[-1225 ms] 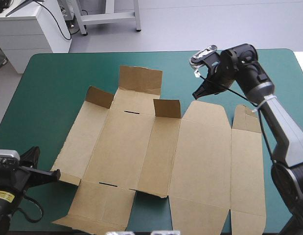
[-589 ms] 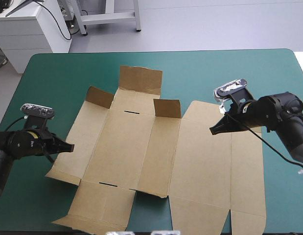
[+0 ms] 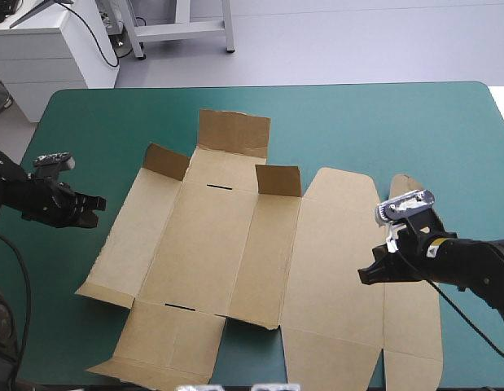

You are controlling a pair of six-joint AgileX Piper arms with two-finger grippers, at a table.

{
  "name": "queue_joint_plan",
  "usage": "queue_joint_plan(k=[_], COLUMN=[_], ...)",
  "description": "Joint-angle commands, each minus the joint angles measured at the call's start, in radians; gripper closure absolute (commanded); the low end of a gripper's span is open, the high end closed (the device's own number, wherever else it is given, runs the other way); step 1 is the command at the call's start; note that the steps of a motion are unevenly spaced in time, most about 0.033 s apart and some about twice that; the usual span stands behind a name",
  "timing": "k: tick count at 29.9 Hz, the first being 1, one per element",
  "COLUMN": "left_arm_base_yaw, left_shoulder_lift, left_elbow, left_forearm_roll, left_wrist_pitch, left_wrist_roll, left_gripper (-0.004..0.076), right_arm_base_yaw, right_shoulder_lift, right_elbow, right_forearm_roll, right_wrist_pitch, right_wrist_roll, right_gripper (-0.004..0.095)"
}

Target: Fold the box

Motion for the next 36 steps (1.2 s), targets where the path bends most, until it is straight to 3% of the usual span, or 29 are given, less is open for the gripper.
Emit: queue_joint_plan(k=[1, 5, 7, 14, 16, 26, 36], left_arm_base_yaw=[0.001, 0.001, 0.001, 0.001, 0.001, -0.001, -0.084], left_shoulder_lift=[-0.003, 0.007, 0.007, 0.008, 0.013, 0.115, 0.168], left_elbow=[-0.031, -0.031, -0.031, -0.031, -0.031, -0.031, 0.006], left_forearm_roll=[-0.043, -0.059, -0.044, -0.051, -0.051, -0.185, -0.222], left_wrist_pitch=[0.075, 0.073, 0.073, 0.015, 0.001, 0.080, 0.080], left_wrist_roll=[0.001, 0.001, 0.001, -0.013, -0.026, -0.027, -0.040], left_gripper=[0.0710, 0.0691, 0.0639, 0.0230, 0.0176, 0.0174, 0.0176], right_arm_base_yaw=[-0.008, -0.008, -0.008, -0.008, -0.008, -0.008, -0.008], right_shoulder_lift=[-0.050, -0.057, -0.057, -0.057, -0.057, -0.057, -0.057], right_elbow=[0.015, 0.029, 0.029, 0.029, 0.029, 0.029, 0.029], right_forearm_roll=[0.019, 0.006, 0.006, 0.008, 0.008, 0.004, 0.003], right_wrist_pitch=[-0.051, -0.047, -0.046, -0.029, -0.029, -0.029, -0.043], right_wrist_roll=[-0.001, -0.001, -0.001, -0.001, -0.001, -0.001, 0.007], right_gripper=[0.0910, 0.0910, 0.0910, 0.0910, 0.0910, 0.0910, 0.0910])
